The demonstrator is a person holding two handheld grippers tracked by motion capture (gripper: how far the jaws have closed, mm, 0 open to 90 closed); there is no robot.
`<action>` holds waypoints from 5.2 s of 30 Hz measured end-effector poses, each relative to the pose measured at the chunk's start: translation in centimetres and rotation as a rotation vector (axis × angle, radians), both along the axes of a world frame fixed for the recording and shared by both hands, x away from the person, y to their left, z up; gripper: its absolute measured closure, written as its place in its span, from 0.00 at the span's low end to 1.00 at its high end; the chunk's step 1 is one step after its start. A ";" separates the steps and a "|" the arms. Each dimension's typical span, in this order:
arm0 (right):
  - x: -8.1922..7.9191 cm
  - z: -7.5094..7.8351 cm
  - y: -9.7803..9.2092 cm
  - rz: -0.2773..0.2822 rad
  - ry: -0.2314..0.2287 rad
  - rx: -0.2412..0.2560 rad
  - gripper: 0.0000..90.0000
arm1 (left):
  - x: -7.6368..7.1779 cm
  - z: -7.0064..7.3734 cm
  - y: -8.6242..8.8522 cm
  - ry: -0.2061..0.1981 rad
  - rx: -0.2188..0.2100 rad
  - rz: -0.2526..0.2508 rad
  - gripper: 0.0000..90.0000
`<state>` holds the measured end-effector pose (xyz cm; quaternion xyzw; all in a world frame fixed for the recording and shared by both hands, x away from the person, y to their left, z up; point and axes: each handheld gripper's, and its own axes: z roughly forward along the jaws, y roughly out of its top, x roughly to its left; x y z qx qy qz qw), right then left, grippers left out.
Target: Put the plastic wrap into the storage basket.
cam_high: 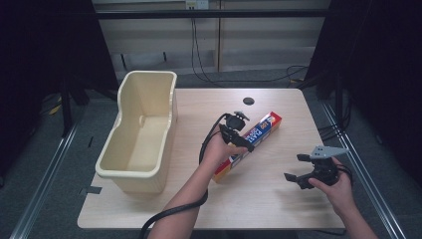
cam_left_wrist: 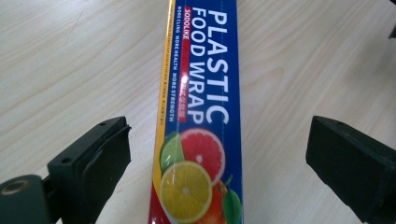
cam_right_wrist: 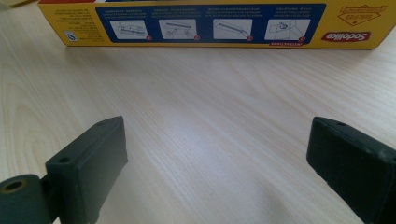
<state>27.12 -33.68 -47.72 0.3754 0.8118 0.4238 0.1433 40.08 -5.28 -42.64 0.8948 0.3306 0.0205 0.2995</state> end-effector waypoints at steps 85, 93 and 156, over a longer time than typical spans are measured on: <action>0.1 0.2 0.5 0.028 -0.008 0.011 0.05 | 3.0 1.7 -1.7 0.135 0.183 -0.048 0.45; 0.1 0.1 0.9 0.040 -0.001 0.005 0.04 | 2.8 4.4 -0.1 0.147 0.174 -0.042 0.45; 1.0 0.0 2.4 0.102 -0.008 -0.004 0.00 | 1.0 17.1 11.2 0.211 0.153 0.236 0.45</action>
